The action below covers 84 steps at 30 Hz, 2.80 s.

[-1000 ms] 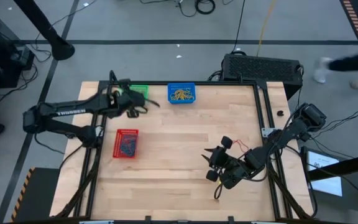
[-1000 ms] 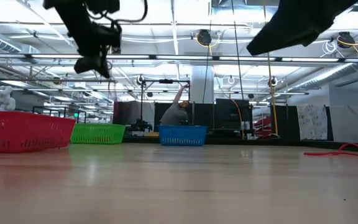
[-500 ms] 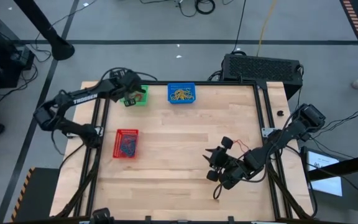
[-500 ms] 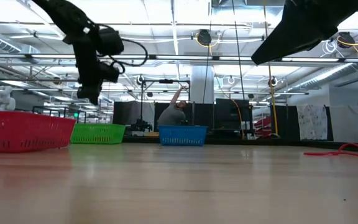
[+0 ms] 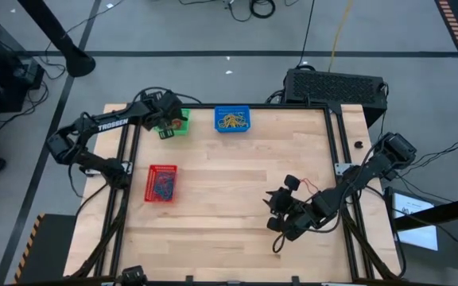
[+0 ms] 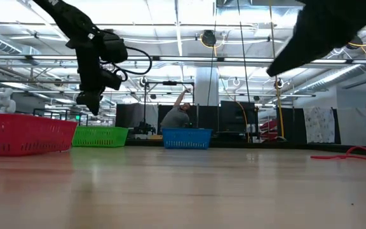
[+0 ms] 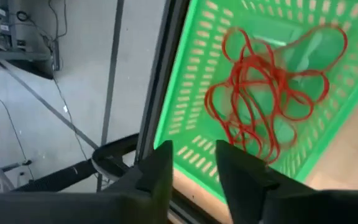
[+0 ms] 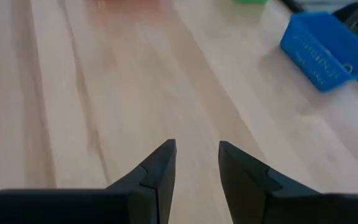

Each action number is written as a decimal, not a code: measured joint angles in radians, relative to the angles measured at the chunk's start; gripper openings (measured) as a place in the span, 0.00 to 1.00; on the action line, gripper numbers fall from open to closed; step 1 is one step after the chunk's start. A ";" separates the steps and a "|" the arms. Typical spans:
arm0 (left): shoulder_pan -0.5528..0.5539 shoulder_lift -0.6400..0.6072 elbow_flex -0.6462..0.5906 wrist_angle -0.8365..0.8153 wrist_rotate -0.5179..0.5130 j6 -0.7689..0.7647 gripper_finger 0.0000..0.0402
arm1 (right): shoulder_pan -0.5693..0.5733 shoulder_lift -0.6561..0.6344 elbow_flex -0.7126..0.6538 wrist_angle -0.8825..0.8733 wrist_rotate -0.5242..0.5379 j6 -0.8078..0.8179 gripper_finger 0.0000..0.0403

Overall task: Sort rubber bands into baskets
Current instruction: Put the red rubber band into the green bin

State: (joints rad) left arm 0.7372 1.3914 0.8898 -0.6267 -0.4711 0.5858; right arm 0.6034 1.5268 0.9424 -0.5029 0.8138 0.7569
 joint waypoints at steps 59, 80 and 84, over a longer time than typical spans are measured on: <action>-0.892 0.389 -0.102 1.310 0.718 -0.449 0.45 | -0.498 -0.123 -0.204 -0.394 -0.766 -0.079 0.01; -0.912 0.666 0.020 1.715 0.549 -0.318 0.52 | -0.297 -0.126 0.027 -0.125 -0.758 -0.041 0.00; -0.910 0.666 0.088 1.616 0.539 -0.318 0.66 | -0.279 -0.126 0.027 -0.109 -0.758 -0.032 0.00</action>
State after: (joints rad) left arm -0.1727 2.0579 0.9779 0.9893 0.0679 0.2676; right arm 0.3239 1.4010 0.9695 -0.6119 0.0555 0.7254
